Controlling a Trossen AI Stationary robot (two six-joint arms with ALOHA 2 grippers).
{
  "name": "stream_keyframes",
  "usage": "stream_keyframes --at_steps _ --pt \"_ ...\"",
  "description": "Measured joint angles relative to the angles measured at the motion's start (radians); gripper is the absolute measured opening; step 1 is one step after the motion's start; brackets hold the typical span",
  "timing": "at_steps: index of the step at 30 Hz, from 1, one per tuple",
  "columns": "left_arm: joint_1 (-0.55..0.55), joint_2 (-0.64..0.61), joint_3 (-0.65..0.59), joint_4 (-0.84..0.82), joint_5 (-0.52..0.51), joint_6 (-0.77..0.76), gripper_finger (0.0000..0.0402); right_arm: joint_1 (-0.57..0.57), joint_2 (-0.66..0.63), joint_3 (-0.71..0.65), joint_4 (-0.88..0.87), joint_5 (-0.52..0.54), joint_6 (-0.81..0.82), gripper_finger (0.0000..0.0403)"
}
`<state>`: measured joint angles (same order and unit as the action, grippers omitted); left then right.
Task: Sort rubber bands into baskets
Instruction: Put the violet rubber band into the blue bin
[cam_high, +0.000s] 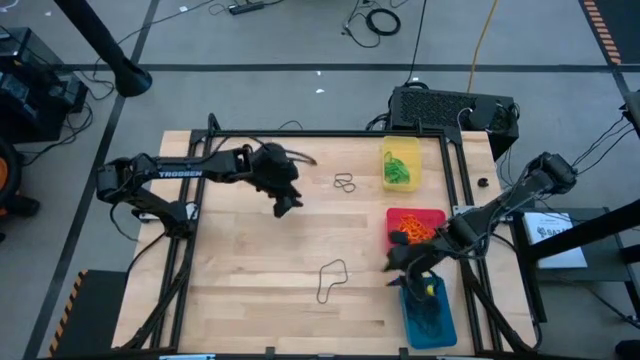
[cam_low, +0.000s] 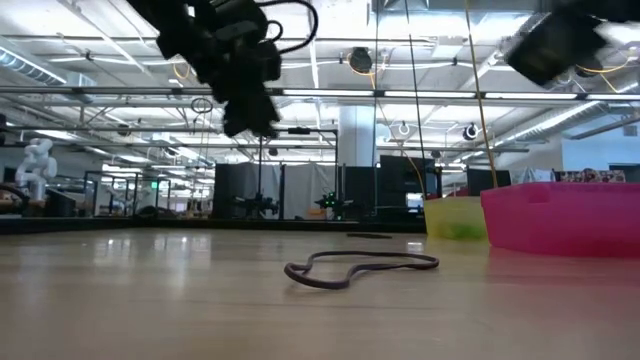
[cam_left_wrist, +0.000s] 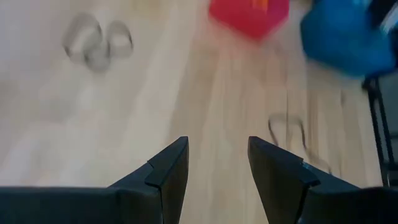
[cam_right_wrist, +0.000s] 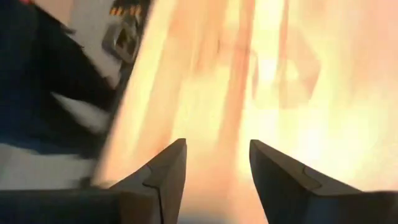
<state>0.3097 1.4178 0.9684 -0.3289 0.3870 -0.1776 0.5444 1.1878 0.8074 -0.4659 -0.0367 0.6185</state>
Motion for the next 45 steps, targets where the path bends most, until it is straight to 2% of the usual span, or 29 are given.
stream_keyframes --at_steps 2,4,6,10,15,17,22,26,33,37,43,45 --pt "-0.02 0.0 0.0 -0.081 0.0 0.004 0.0173 -0.016 0.026 0.001 0.113 0.088 -0.287 0.0169" --pt "-0.04 0.0 -0.001 -0.166 -0.001 0.017 0.0173 -0.042 0.071 0.001 0.199 0.157 -0.496 0.0169" --pt "-0.063 0.0 -0.017 -0.211 -0.012 0.026 0.0173 -0.084 0.13 0.001 0.245 0.194 -0.6 0.0169" --pt "-0.113 0.0 -0.054 -0.28 -0.051 0.027 0.0173 -0.161 0.279 0.0 0.338 0.174 -0.673 0.0169" --pt "-0.174 0.0 -0.1 -0.284 -0.059 0.018 0.0173 -0.191 0.452 0.0 0.554 -0.007 -0.704 0.0169" --pt "-0.197 0.0 -0.115 -0.283 -0.059 0.018 0.0173 -0.183 0.511 0.0 0.596 -0.046 -0.709 0.0169" --pt "-0.236 0.0 -0.127 -0.276 -0.103 0.028 0.0173 -0.164 0.597 0.0 0.695 -0.04 -0.692 0.0169" --pt "-0.241 0.0 -0.127 -0.219 -0.119 0.034 0.0173 -0.164 0.641 0.0 0.754 0.019 -0.692 0.0169" --pt "-0.24 0.0 -0.127 -0.152 -0.12 0.027 0.0173 -0.17 0.674 0.001 0.74 0.021 -0.639 0.0162" --pt "-0.24 0.0 -0.127 -0.15 -0.12 0.028 0.0173 -0.164 0.674 0.003 0.716 0.013 -0.599 0.0124" --pt "-0.24 0.0 -0.127 -0.148 -0.143 0.028 0.0173 -0.166 0.673 0.003 0.698 0.008 -0.507 0.0015" --pt "-0.24 0.0 -0.127 -0.145 -0.148 0.028 0.0173 -0.171 0.664 0.003 0.695 -0.008 -0.47 0.0008"
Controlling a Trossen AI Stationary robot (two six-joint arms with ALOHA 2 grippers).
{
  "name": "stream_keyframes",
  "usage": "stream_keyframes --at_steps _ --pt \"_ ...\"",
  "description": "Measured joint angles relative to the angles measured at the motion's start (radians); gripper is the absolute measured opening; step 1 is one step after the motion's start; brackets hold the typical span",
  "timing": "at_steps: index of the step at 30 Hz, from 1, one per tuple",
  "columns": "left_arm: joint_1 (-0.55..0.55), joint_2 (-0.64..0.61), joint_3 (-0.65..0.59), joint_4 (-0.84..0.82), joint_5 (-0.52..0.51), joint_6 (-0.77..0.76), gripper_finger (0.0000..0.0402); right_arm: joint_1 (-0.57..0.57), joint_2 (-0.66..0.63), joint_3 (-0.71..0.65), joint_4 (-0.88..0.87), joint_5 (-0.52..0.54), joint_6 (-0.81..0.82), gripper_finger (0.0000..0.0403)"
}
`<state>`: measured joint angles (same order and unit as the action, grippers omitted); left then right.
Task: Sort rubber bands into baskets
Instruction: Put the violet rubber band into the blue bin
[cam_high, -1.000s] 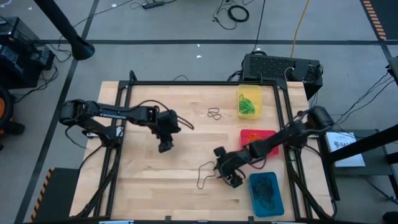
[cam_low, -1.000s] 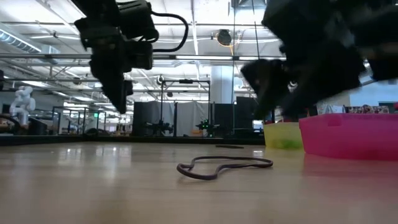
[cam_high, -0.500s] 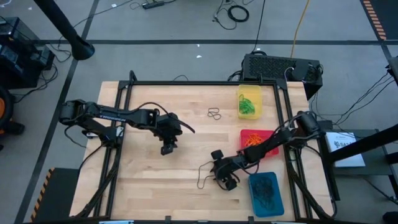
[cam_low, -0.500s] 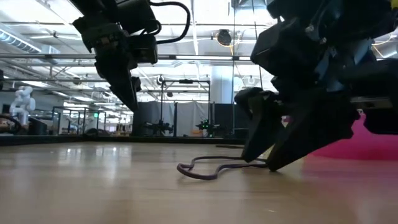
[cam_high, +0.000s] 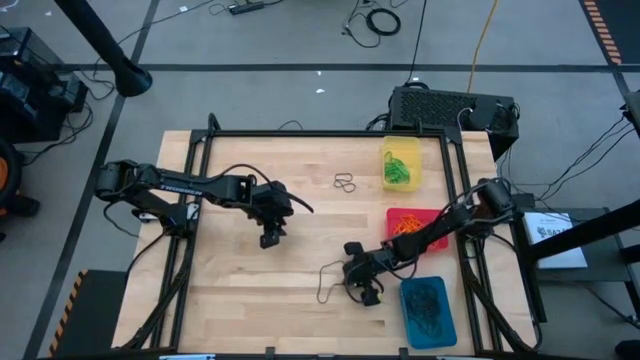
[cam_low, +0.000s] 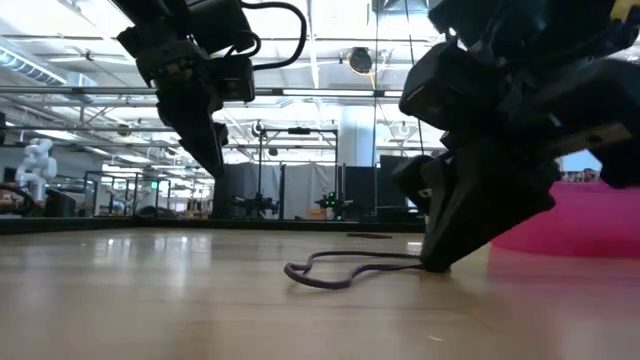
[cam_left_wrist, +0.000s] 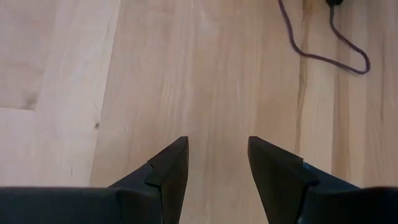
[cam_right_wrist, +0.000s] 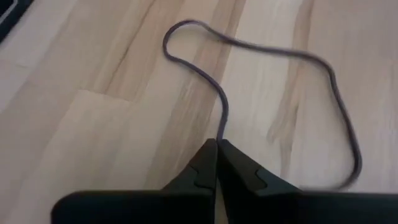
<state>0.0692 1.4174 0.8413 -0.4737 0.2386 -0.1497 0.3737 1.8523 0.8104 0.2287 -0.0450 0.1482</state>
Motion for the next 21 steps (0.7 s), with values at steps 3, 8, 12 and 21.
stream_keyframes --at_steps 3,8,12,21 --pt "0.0 0.0 0.0 0.006 -0.005 0.0 0.0173 0.0 -0.041 -0.005 -0.025 -0.039 0.05 0.0003" --pt "0.0 0.0 0.0 0.015 -0.005 0.0 0.0173 0.027 -0.209 -0.002 -0.03 -0.067 0.114 0.0001" --pt "0.0 0.0 0.0 0.025 -0.005 0.003 0.0173 0.074 -0.357 -0.003 -0.094 -0.068 0.229 0.0001" --pt "0.0 0.0 0.0 0.125 -0.029 0.035 0.0173 0.274 -0.596 -0.002 -0.379 -0.243 0.688 0.0"
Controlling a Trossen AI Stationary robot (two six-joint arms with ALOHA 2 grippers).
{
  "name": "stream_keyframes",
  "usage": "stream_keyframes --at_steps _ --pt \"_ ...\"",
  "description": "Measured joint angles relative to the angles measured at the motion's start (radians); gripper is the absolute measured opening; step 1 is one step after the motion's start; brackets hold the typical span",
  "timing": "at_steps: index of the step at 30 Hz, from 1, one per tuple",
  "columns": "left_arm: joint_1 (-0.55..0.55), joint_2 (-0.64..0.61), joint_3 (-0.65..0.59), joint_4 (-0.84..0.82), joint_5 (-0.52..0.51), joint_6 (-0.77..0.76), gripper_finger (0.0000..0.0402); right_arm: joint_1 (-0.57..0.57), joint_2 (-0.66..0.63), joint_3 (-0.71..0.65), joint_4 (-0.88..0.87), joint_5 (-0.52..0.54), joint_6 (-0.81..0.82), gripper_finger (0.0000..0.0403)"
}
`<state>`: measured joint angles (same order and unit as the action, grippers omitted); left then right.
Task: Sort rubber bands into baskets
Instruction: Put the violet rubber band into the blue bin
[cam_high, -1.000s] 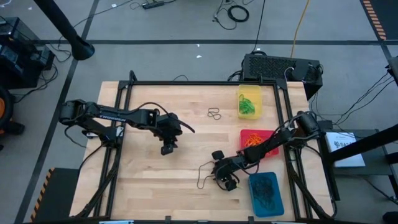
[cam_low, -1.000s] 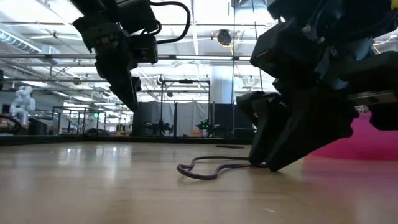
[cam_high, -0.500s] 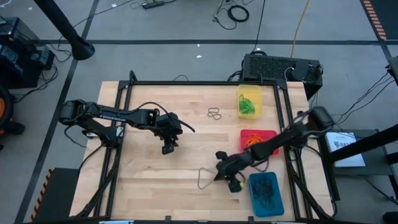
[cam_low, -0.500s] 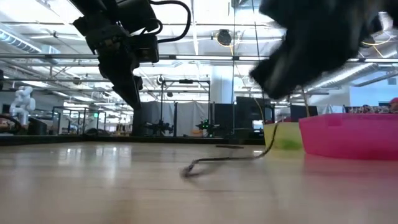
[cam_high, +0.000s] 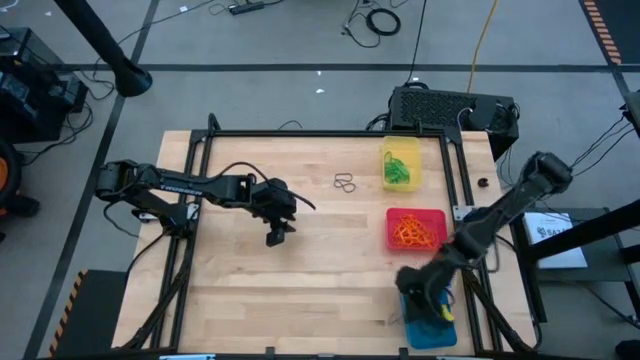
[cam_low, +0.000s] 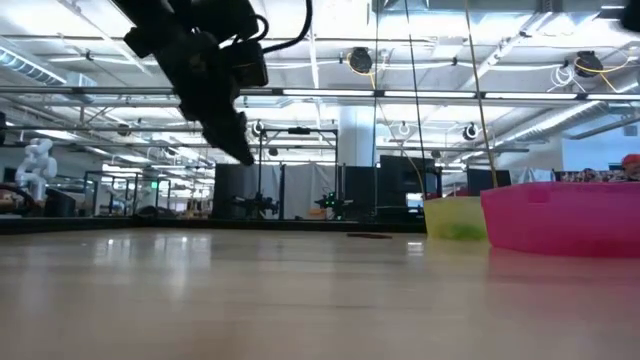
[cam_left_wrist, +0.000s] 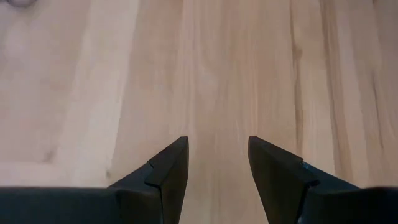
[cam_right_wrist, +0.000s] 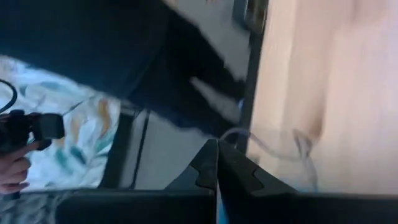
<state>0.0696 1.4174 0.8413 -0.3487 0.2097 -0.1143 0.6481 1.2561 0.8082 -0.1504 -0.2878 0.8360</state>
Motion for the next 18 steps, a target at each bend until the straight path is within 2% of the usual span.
stream_keyframes --at_steps 9,18 --pt "0.0 0.0 0.0 0.059 -0.034 0.017 0.0173 0.191 -0.133 0.0 -0.266 -0.004 0.243 0.0" --pt "0.0 0.0 0.0 0.08 -0.048 0.015 0.0173 0.263 -0.159 0.0 -0.598 0.002 0.251 0.0"
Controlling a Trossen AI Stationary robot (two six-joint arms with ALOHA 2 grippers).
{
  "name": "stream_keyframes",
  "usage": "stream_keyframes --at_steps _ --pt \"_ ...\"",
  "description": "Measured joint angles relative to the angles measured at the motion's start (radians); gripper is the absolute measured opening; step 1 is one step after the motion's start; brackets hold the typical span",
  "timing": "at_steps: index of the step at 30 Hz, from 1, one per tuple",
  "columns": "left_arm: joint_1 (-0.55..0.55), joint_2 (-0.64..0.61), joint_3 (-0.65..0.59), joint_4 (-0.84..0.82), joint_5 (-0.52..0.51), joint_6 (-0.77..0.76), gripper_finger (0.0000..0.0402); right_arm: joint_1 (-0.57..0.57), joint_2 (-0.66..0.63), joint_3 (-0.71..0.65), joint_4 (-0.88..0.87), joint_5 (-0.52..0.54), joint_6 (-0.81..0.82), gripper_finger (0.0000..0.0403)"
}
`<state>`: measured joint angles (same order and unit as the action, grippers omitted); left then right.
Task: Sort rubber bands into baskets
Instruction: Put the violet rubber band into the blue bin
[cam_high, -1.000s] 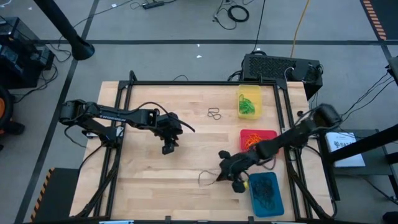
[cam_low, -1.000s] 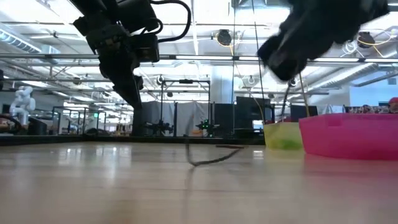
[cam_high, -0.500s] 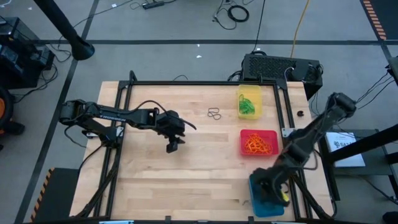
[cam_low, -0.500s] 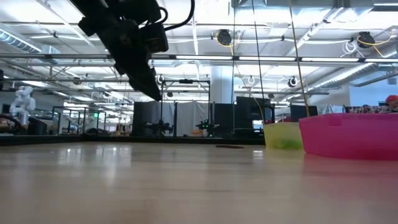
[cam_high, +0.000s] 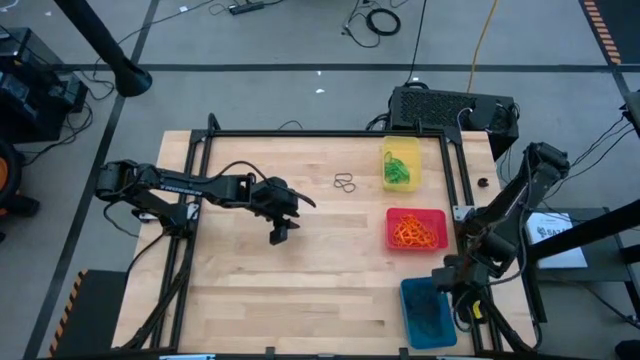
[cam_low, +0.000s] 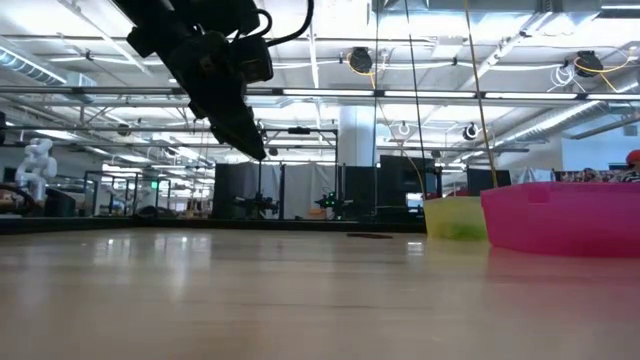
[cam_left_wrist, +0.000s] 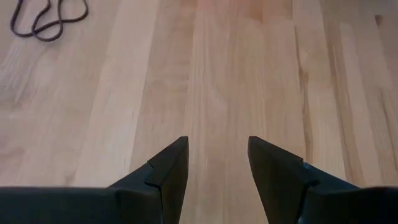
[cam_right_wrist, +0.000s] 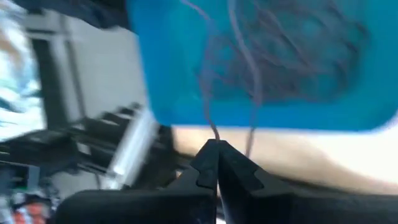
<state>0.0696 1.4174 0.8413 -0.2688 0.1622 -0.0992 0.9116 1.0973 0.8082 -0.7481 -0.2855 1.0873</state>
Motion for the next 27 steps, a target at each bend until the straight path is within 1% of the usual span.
stream_keyframes --at_steps 4,8,10,15,18,20,24,27 --pt "0.0 0.0 0.0 0.0 -0.018 -0.026 0.0173 0.018 0.0 0.0 -0.131 0.0 -0.003 0.0" --pt "0.0 0.0 0.0 0.0 -0.035 -0.026 0.0173 0.019 0.0 0.0 -0.137 0.013 -0.053 0.0" --pt "0.0 0.0 0.0 0.001 -0.047 -0.026 0.0173 0.012 0.0 0.0 -0.1 0.066 -0.075 0.0" --pt "0.003 0.001 0.0 0.035 -0.054 -0.027 0.0173 -0.01 0.003 0.0 0.035 0.239 -0.11 0.0" --pt "0.003 0.015 0.0 0.077 -0.064 -0.028 0.0173 -0.027 0.018 0.0 0.077 0.307 -0.113 0.0" --pt "0.003 0.03 0.0 0.1 -0.066 -0.043 0.0173 -0.036 0.039 0.0 0.09 0.314 -0.111 0.0" --pt "0.003 0.067 0.0 0.124 -0.06 -0.095 0.0173 -0.037 0.086 0.0 0.087 0.306 -0.056 0.0" --pt "0.003 0.084 0.0 0.126 -0.042 -0.106 0.0173 -0.037 0.114 0.0 0.086 0.27 -0.029 0.0003"
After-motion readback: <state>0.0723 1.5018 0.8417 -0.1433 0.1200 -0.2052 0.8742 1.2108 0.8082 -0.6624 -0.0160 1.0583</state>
